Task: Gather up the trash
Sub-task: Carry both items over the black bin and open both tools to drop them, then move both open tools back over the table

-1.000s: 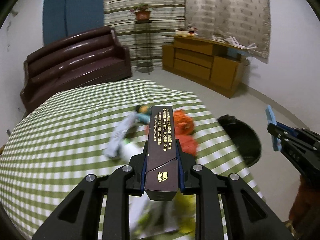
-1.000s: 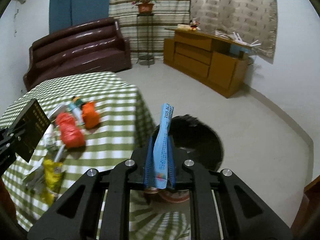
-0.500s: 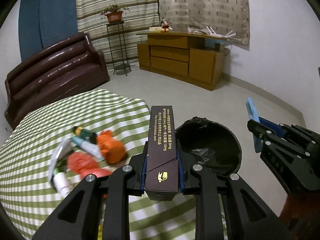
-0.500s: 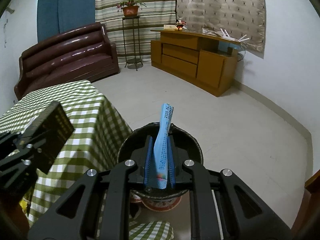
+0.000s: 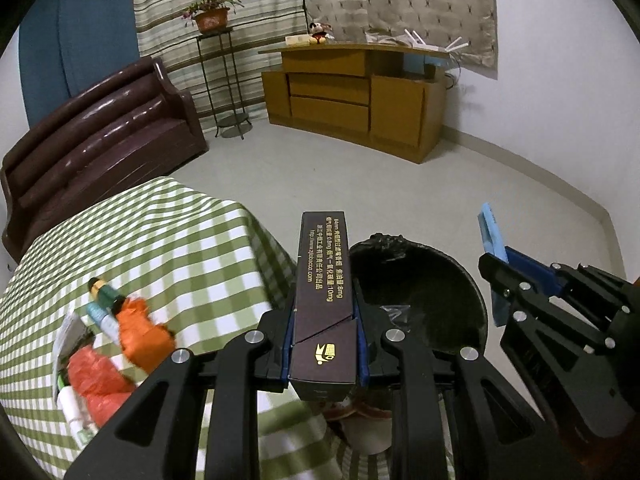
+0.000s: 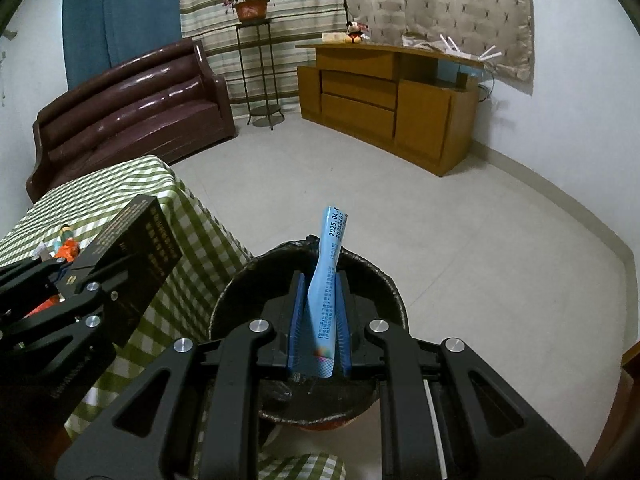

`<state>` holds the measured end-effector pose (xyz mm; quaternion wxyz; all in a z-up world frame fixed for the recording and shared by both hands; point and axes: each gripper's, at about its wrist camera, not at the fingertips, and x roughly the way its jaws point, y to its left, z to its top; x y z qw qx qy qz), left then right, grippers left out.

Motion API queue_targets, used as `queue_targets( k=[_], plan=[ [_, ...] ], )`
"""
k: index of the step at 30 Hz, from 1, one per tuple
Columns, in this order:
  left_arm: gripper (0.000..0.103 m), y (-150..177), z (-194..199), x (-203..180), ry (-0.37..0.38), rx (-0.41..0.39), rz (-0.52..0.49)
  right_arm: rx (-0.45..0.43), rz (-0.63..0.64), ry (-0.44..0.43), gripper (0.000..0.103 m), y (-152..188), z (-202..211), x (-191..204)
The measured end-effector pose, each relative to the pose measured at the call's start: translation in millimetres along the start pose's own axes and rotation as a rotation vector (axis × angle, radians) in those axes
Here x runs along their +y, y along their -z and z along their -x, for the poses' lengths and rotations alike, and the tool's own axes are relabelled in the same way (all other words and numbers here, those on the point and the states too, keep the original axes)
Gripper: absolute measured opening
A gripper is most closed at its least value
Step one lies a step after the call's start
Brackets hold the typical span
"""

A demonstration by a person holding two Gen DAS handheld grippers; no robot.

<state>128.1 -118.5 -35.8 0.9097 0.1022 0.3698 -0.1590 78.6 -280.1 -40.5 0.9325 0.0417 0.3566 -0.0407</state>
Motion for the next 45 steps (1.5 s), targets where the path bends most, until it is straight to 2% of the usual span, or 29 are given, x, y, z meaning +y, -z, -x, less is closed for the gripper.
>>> queue_targets(
  k=[8,10,11,12,13,19,23,25,28,33,45],
  plan=[
    [0.025,-3.5,-14.8,-10.1,0.003,0.036,-0.02,0.014,-0.025,0.001,0.017,-3.7,-15.4,-11.5],
    [0.03,-4.6,-14.9,-10.3,-0.002,0.039,-0.021,0.015,-0.032,0.005,0.018,-5.2,-17.4,-12.8],
    [0.031,-5.6,-14.1,-10.4,-0.002,0.036,-0.02,0.014,-0.034,0.009,0.02,-4.1,-16.6,-12.2],
    [0.035,-5.9,-13.2,-10.3,-0.003,0.032,-0.02,0.009,-0.038,0.011,0.028,-3.6,-15.6,-12.8],
    [0.038,-6.6,-12.8,-10.8,-0.006,0.029,-0.021,0.007,-0.04,0.012,0.03,-4.0,-14.9,-13.5],
    [0.042,-5.2,-9.1,-9.0,-0.014,0.025,-0.018,-0.003,-0.052,0.023,0.03,-3.3,-10.8,-18.3],
    [0.046,-6.7,-2.5,-5.3,-0.017,0.015,-0.005,-0.013,-0.066,0.033,0.038,-3.0,-3.5,-17.9],
    [0.048,-7.3,2.9,-0.3,-0.016,0.006,0.001,-0.017,-0.069,0.03,0.047,-2.4,0.8,-16.8],
    [0.053,-5.2,13.5,5.4,-0.017,-0.006,0.011,-0.031,-0.075,0.025,0.054,-1.6,9.0,-12.0],
    [0.055,-0.1,30.7,19.6,-0.025,-0.019,0.024,-0.05,-0.092,0.001,0.061,1.3,24.8,0.8],
    [0.057,40.6,81.0,88.4,-0.124,-0.028,0.078,-0.021,0.002,-0.062,0.061,13.0,51.0,61.5]
  ],
)
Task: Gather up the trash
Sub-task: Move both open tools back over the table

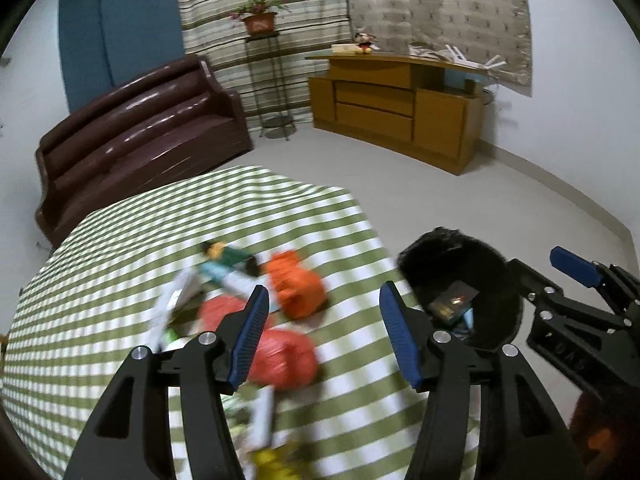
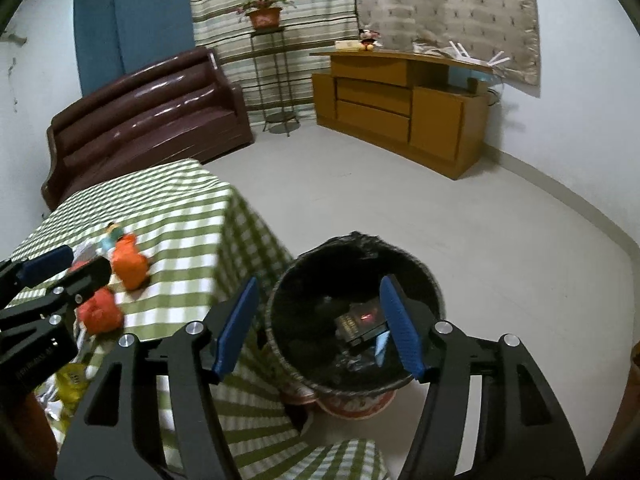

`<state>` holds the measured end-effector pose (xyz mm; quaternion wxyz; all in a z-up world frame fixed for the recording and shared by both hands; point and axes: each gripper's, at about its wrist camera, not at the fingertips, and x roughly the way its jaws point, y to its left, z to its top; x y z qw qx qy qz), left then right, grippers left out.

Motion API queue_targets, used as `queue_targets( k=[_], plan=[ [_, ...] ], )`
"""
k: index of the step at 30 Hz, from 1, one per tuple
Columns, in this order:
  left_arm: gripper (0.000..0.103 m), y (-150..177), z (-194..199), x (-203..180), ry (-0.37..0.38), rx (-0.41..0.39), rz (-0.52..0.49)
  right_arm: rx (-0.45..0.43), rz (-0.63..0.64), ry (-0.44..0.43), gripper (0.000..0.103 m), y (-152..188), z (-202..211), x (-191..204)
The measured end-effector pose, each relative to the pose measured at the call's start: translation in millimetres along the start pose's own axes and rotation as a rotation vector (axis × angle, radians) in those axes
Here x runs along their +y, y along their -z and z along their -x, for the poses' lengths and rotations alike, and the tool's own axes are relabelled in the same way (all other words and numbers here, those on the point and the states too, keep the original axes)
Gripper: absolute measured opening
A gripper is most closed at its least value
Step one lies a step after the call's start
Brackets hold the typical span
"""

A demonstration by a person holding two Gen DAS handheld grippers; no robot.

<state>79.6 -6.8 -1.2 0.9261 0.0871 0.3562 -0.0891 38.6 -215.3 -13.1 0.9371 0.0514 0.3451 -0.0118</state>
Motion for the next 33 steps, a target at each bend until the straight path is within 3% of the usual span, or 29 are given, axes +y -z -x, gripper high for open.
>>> queue_targets(
  k=[19,26,33],
  plan=[
    [0.061,76.0,48.9,132.3,-0.177,0.01,0.132,0.064,0.151,-0.149,0.061,43.7,39.1,126.8],
    [0.061,101.5,58.0,159.0,-0.205,0.03,0.176,0.099,0.189,-0.189,0.061,62.0,41.8,157.5],
    [0.061,116.6,61.1,172.4,-0.202,0.043,0.202,0.151,0.215,-0.152,0.061,75.6,32.5,168.5]
  ],
)
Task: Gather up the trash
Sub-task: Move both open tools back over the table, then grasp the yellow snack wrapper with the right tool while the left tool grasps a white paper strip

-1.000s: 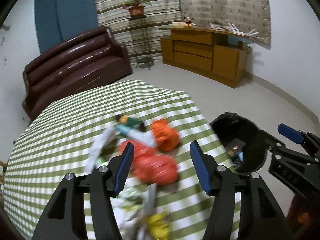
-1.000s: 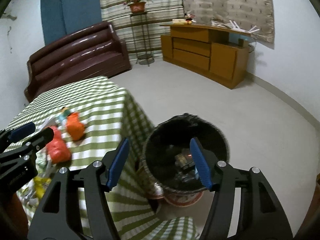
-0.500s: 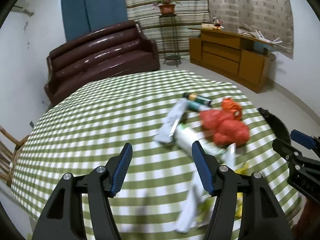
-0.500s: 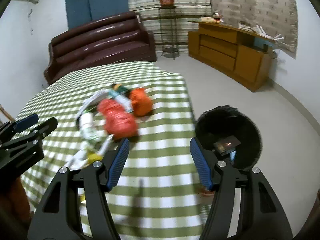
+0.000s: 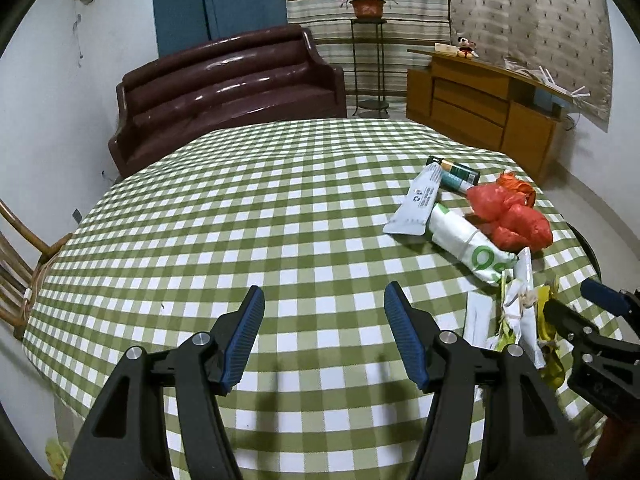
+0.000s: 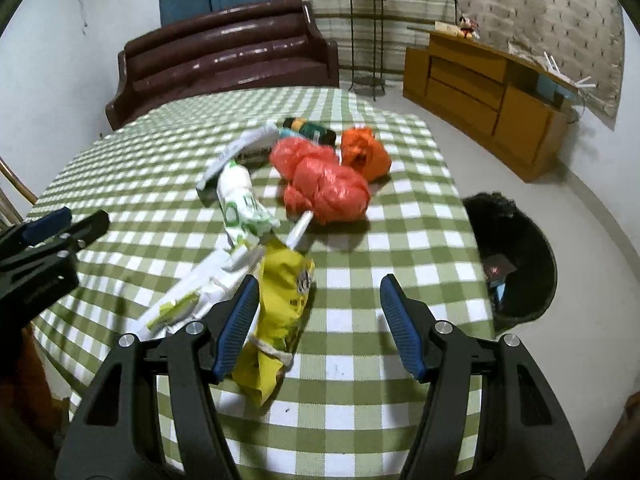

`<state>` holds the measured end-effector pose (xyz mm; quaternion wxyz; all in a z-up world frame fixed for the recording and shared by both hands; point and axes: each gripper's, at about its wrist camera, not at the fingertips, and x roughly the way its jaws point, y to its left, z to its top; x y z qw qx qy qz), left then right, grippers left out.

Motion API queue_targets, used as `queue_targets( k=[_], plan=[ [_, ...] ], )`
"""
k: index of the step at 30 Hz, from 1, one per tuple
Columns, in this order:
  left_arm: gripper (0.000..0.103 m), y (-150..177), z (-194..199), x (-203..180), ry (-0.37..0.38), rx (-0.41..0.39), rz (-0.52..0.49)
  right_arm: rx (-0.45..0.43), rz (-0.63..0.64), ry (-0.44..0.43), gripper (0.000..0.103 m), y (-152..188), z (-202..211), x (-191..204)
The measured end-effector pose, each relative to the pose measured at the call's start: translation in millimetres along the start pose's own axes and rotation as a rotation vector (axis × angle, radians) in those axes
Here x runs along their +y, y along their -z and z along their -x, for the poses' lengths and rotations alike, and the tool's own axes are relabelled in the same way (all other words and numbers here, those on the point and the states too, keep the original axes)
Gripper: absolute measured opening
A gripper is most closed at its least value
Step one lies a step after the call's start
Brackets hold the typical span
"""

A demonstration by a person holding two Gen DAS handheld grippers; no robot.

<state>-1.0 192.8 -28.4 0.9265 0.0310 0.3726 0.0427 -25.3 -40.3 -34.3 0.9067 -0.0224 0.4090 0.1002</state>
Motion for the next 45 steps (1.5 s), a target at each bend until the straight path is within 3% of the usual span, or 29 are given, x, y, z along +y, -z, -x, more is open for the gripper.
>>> queue_targets(
  k=[6,25,30,33,39,42,45],
  plan=[
    [0.062,3.9,-1.5,2.6,0.013,0.012,0.004,0.003,0.026,0.056,0.057,3.3,-0.5,-0.5],
    [0.062,6.3,-6.7,12.5,0.031,0.022,0.02,0.031,0.056,0.023,0.053,9.3,1.9,11.8],
    [0.062,7.6,-5.8,13.2,0.038,0.021,0.019,0.028,0.073,0.012,0.041,10.5,2.2,17.7],
    [0.062,9.1,-6.0,15.0,0.042,0.024,0.021,0.026,0.089,0.003,0.022,9.7,2.5,18.3],
    [0.062,11.8,-5.4,15.3,0.045,0.023,0.022,0.0,0.11,0.089,0.02,5.5,3.0,10.7],
    [0.062,12.2,-5.2,15.0,0.046,0.023,0.023,0.014,0.1,0.087,0.021,2.2,-0.2,5.1],
    [0.062,12.7,-5.1,14.5,0.046,0.024,0.023,0.01,0.059,0.072,0.031,0.6,0.7,-2.2]
  ],
)
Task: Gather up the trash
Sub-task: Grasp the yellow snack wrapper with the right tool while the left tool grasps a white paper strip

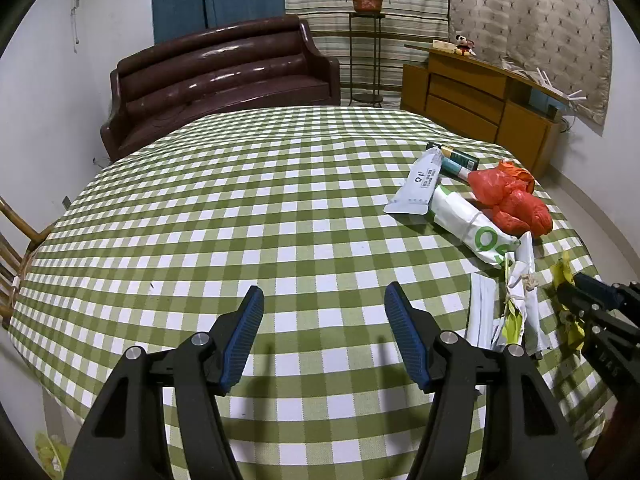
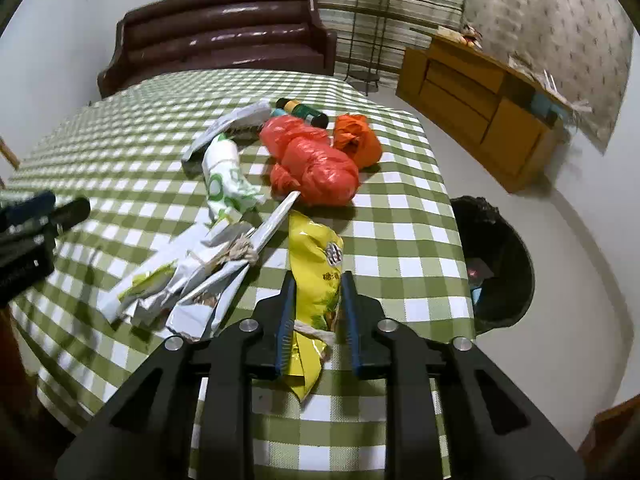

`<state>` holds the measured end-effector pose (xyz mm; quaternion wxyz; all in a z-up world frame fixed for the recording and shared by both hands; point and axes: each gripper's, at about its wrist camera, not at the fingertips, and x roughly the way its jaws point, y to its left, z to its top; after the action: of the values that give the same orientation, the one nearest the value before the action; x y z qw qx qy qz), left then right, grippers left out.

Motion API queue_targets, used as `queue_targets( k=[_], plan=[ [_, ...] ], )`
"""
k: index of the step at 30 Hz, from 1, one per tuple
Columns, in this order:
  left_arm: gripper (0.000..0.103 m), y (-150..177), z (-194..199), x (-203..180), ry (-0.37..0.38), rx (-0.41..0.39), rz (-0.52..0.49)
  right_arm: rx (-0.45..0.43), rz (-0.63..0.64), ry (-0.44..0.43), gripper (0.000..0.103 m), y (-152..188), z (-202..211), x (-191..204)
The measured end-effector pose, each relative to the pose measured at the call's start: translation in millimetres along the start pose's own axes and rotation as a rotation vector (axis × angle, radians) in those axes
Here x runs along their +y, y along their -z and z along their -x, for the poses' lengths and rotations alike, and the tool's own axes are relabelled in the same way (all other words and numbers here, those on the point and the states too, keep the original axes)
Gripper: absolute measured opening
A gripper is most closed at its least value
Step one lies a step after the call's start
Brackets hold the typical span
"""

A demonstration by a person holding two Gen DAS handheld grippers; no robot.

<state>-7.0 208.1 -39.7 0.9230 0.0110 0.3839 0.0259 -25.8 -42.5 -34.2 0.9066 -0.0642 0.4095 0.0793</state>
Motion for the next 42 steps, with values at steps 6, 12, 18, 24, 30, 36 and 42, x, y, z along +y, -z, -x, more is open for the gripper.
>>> queue_targets(
  k=[6,12,18,24,30,36,42],
  plan=[
    [0.062,1.8,1.2,-3.8,0.011,0.012,-0.007,-0.003,-0.011,-0.009,0.038,1.5,-0.3,-1.0],
    [0.062,2.0,3.6,-13.4,0.035,0.014,-0.024,0.021,-0.029,-0.006,0.038,7.3,-8.5,-7.3],
    [0.062,2.2,5.3,-27.1,0.068,0.021,-0.05,0.008,-0.003,0.001,0.023,10.3,-8.6,-11.1],
    [0.062,2.5,5.0,-44.6,0.095,0.027,-0.09,-0.004,-0.004,-0.007,0.023,11.0,-5.0,-21.6],
    [0.062,2.9,2.4,-62.7,0.123,0.041,-0.122,0.002,0.006,-0.029,0.023,15.0,-6.3,-26.2],
    [0.062,6.0,-5.4,-74.5,0.144,0.068,-0.144,0.0,0.018,-0.043,0.023,15.9,-6.0,-26.5],
    [0.062,5.5,-10.6,-84.3,0.162,0.071,-0.161,0.0,0.016,-0.047,0.023,16.0,-5.6,-26.6]
  ],
)
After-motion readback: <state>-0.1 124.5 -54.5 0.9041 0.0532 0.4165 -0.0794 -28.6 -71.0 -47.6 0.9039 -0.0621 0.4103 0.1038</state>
